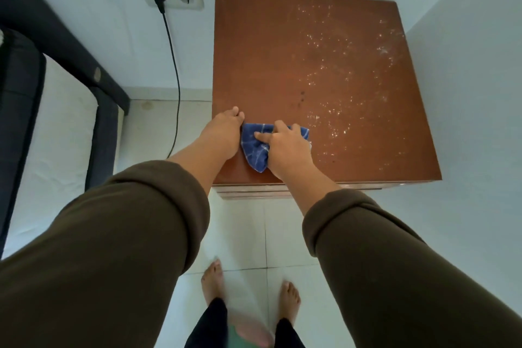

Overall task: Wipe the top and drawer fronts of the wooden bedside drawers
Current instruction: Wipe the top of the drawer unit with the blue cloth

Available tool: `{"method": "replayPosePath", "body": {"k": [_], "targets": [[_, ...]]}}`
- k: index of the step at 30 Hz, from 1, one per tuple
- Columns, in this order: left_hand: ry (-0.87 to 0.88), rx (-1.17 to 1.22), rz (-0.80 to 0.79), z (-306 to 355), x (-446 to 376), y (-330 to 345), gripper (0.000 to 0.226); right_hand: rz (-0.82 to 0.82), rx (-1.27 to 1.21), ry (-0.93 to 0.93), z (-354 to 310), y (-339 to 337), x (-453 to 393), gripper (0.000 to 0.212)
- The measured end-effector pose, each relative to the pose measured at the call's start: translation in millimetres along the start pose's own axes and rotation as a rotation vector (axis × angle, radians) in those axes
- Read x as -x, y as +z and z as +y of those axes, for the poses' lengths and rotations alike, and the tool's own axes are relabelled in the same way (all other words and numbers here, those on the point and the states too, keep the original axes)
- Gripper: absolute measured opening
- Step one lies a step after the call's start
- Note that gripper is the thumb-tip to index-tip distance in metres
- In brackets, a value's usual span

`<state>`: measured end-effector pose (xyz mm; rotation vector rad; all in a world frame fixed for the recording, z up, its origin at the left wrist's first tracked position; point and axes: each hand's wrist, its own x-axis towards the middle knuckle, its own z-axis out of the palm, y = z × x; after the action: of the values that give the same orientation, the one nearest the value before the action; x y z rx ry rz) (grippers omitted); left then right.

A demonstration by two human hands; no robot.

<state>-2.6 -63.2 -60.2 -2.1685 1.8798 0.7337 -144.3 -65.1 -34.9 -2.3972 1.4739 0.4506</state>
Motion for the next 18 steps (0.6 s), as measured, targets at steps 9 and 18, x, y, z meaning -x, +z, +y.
{"method": "replayPosePath", "body": {"k": [9, 18], "targets": [[-0.104, -0.044, -0.036, 26, 31, 10, 0.068, -0.052, -0.028, -0.001, 2, 27, 58, 0.05], [-0.076, -0.314, -0.222, 41, 48, 9, 0.063, -0.228, -0.041, -0.074, 19, 47, 96, 0.045]]}}
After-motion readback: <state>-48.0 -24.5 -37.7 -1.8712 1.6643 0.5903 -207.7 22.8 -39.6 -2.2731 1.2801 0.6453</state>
